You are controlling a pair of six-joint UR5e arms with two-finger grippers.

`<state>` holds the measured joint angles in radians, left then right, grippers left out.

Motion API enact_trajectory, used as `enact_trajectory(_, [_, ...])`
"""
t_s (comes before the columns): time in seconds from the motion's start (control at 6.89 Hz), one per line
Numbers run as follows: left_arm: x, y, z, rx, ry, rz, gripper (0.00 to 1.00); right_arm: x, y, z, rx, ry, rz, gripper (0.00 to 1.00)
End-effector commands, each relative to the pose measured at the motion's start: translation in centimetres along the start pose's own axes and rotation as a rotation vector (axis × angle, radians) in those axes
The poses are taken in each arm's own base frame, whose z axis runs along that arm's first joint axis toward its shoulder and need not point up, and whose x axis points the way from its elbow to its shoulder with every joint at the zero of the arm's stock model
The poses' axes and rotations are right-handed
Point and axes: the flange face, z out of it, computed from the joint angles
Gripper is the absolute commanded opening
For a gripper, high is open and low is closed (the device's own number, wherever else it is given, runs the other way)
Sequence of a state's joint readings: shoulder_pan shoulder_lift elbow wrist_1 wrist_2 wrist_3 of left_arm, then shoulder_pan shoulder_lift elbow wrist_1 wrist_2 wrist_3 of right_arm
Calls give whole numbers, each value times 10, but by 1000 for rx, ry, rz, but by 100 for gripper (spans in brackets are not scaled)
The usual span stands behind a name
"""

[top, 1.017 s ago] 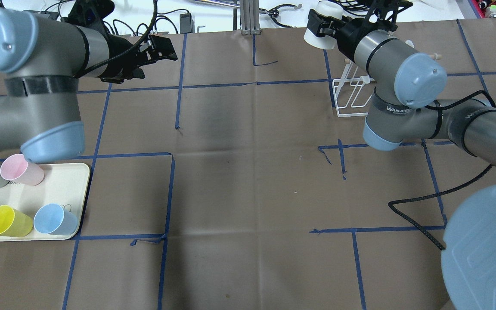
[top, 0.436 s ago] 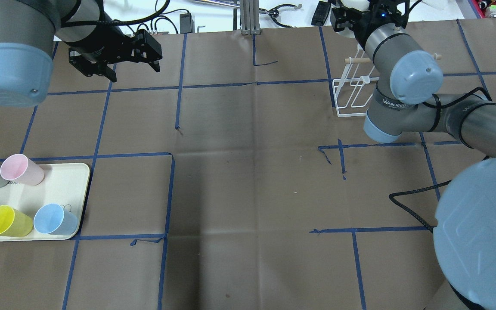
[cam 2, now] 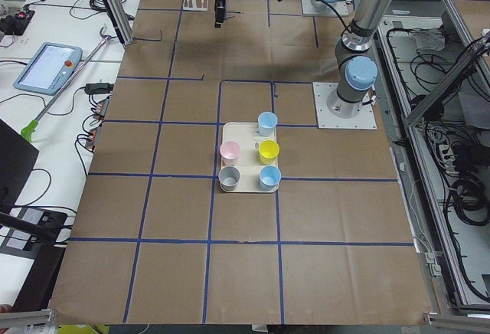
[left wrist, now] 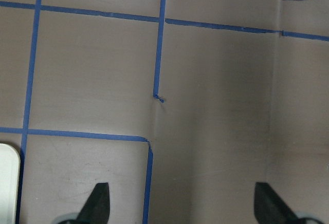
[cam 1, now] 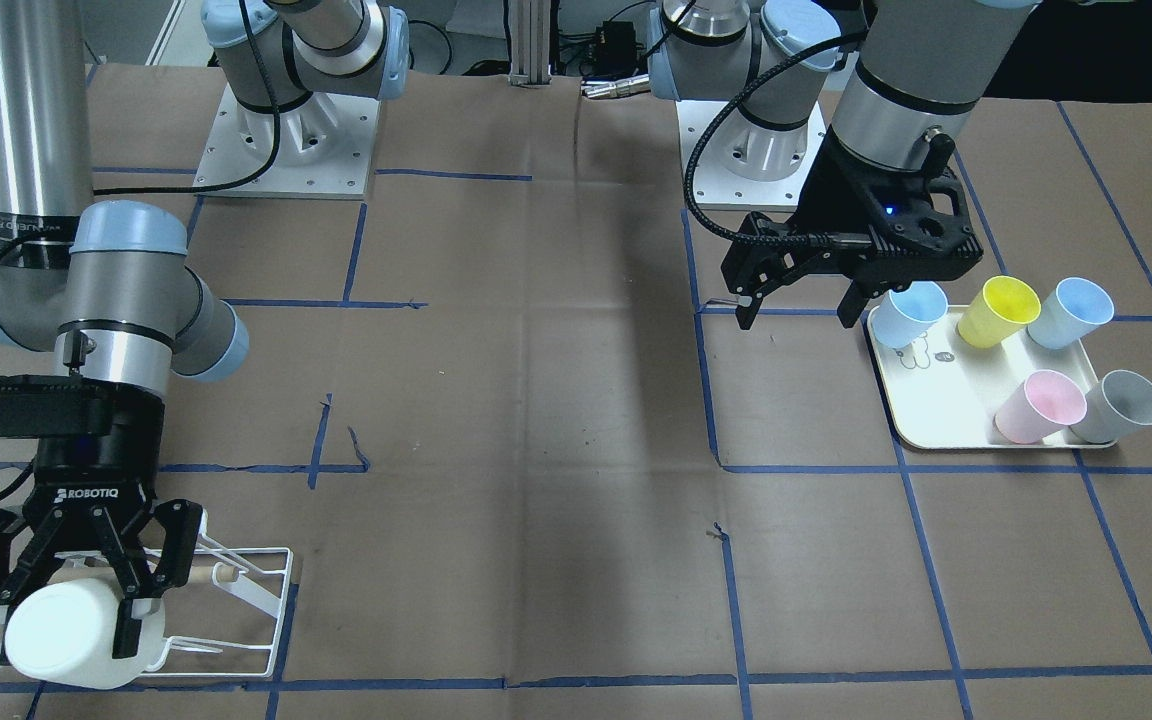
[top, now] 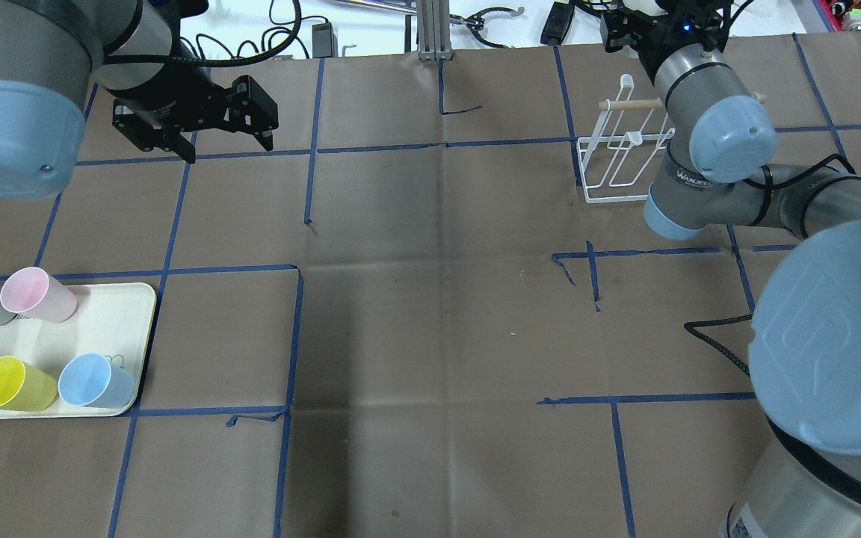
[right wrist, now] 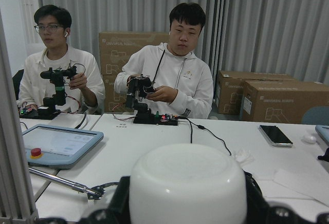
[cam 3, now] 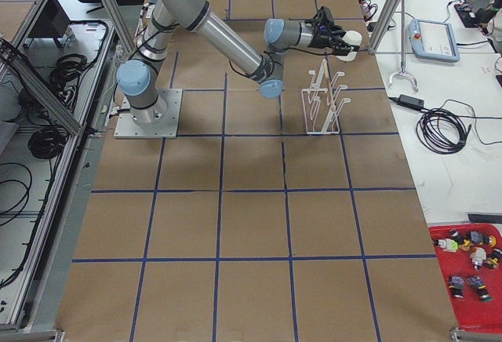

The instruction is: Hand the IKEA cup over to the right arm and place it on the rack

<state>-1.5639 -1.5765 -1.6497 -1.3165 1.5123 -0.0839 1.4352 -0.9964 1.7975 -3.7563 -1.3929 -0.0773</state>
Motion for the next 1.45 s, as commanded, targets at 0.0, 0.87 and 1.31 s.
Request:
enact_trajectory(0.0, [-5, 27, 5, -29, -5, 3, 100, 18, 19, 11, 17, 27, -15, 28])
enact_trajectory(0.87, [-97, 26, -4, -273, -61, 98, 100, 1, 50, 21, -16, 0, -13, 28])
enact_trajectory(1.31, [-203, 79, 35, -284, -26, 82, 99, -4, 60, 19, -26, -7, -5, 28])
